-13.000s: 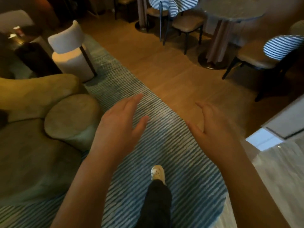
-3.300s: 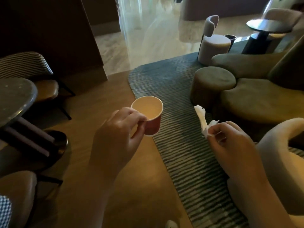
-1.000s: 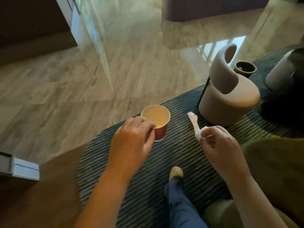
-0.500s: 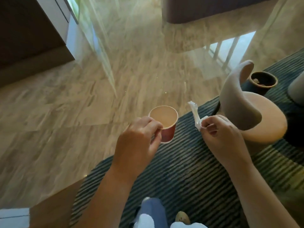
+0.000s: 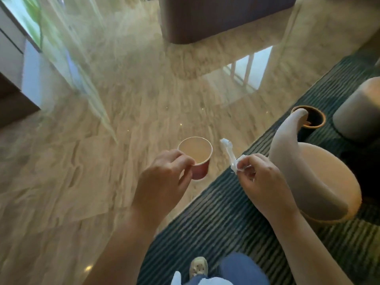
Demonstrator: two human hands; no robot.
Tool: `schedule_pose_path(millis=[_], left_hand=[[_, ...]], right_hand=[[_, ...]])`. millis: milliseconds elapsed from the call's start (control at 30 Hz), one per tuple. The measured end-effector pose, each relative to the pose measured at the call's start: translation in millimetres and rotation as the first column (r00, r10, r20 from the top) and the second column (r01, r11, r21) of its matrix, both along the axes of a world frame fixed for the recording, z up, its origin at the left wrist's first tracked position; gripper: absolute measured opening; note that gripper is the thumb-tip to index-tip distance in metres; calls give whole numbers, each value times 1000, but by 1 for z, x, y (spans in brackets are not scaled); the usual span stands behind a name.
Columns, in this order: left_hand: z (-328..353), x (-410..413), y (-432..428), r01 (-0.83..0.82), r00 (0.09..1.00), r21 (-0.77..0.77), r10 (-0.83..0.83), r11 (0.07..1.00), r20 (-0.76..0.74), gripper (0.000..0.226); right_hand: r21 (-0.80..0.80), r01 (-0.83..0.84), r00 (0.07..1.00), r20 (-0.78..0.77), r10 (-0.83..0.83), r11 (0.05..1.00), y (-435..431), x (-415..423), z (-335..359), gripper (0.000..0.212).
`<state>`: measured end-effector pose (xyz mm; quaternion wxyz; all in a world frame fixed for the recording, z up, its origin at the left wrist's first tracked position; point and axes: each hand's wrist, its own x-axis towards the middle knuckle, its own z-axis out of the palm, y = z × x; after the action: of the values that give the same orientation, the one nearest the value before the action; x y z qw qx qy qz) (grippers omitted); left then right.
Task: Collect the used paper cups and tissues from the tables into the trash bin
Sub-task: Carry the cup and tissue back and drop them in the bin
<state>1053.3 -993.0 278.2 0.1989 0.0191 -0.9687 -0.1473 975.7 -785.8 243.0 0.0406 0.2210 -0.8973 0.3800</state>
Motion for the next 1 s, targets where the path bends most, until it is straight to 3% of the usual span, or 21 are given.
schedule_pose_path(millis=[267,500,700,1000], left_hand=[[-15,-200,-16,193,981,15,-192,981,-27,16],[-8,-380,-17,255,967,-10,-255,967,6,24],[19,-513,-10,278,959,51,-274,959,-65,22],[-19,-692,54,459,887,110,-462,881,1,25]], right_hand=[[31,235,972,10,-236,971,20,-151,-26,11],[-62,249,968,-30,-251,967,1,-327,-30,10],[-84,265,959,-80,-272,960,14,-465,-5,10],[-16,480,876,74,-477,877,88,-578,-37,7]])
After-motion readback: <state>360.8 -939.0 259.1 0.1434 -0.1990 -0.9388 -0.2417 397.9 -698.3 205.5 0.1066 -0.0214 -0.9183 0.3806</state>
